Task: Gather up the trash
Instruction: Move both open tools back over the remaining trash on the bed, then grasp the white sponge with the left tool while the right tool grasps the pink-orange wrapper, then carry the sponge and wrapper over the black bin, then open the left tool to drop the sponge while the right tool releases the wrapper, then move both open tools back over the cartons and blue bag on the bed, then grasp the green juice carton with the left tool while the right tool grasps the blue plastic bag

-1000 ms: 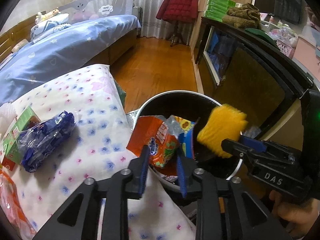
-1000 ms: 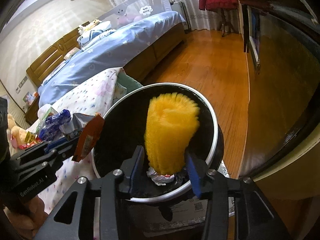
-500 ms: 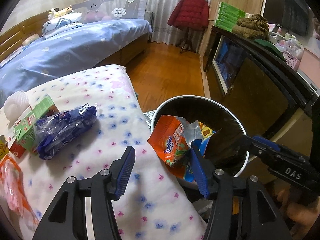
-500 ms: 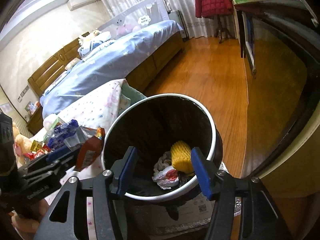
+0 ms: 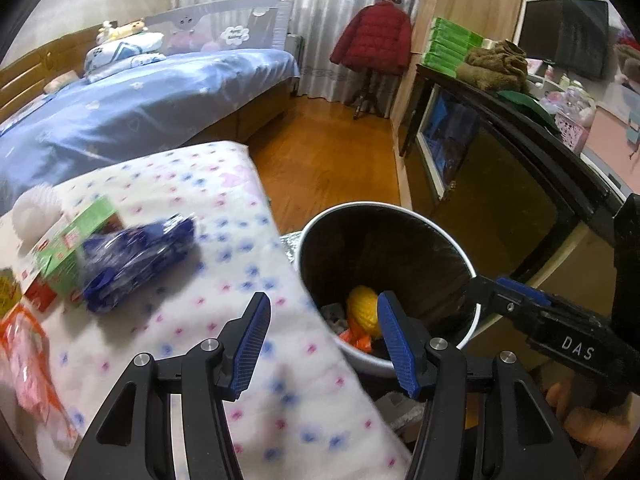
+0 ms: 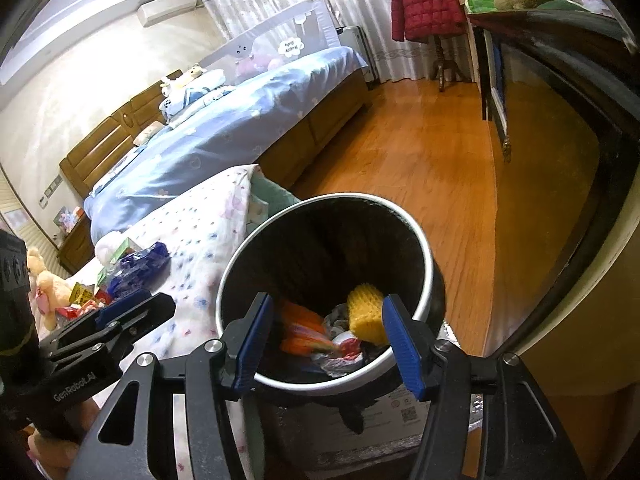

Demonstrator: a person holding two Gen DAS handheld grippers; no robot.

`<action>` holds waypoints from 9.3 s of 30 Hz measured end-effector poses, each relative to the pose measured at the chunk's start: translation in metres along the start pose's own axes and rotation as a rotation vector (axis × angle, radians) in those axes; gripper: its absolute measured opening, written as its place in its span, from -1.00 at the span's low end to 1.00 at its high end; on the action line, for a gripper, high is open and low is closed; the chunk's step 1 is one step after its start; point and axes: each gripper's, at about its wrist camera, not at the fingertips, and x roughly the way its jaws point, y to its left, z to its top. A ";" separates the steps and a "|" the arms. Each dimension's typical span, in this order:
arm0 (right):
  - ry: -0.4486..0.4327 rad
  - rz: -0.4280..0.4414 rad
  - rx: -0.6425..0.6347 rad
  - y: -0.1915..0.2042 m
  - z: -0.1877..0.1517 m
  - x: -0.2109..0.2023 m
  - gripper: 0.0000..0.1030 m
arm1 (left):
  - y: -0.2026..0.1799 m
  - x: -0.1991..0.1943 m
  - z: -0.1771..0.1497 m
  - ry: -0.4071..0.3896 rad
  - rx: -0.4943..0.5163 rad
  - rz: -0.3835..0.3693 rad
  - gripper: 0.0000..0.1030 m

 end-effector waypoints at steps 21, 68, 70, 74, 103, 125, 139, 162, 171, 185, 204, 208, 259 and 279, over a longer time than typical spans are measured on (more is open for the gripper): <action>0.083 0.205 -0.123 0.108 -0.045 0.025 0.22 | 0.090 -0.113 -0.091 -0.061 -0.158 0.233 0.07; 0.193 0.427 -0.335 0.277 -0.079 0.070 0.21 | 0.209 -0.155 -0.120 -0.042 -0.155 0.307 -0.24; 0.205 0.433 -0.346 0.286 -0.081 0.078 0.20 | 0.213 -0.157 -0.123 -0.042 -0.188 0.298 -0.24; 0.232 0.439 -0.355 0.296 -0.087 0.092 0.06 | 0.209 -0.159 -0.125 -0.046 -0.205 0.302 -0.24; 0.109 0.332 -0.261 0.163 -0.073 0.013 -0.55 | 0.103 -0.127 -0.096 -0.030 -0.061 0.126 -0.24; 0.038 0.226 -0.136 0.080 -0.050 -0.013 -0.55 | 0.043 -0.076 -0.057 0.006 0.029 0.042 -0.24; 0.017 0.153 -0.053 0.037 -0.034 -0.006 -0.55 | 0.014 -0.043 -0.031 0.022 0.068 0.012 -0.23; 0.038 0.108 0.016 -0.005 -0.008 0.013 -0.55 | -0.021 0.021 0.010 0.065 0.124 0.013 -0.21; 0.044 0.105 0.021 -0.008 -0.003 0.018 -0.55 | -0.030 0.033 0.018 0.075 0.137 0.017 -0.20; 0.066 0.093 0.036 -0.017 0.002 0.028 -0.55 | -0.034 0.044 0.021 0.082 0.138 0.015 -0.18; 0.031 0.075 0.103 -0.031 0.006 0.022 -0.16 | -0.028 0.035 0.019 0.075 0.097 -0.023 0.13; 0.020 0.086 0.098 -0.024 0.005 0.016 0.13 | -0.019 0.020 0.008 0.062 0.068 -0.008 0.14; 0.097 0.316 -0.084 0.155 -0.015 0.066 0.56 | 0.165 -0.075 -0.046 0.002 -0.224 0.218 0.18; 0.174 0.437 0.001 0.178 0.001 0.124 -0.66 | 0.178 -0.043 -0.015 0.000 -0.163 0.198 0.18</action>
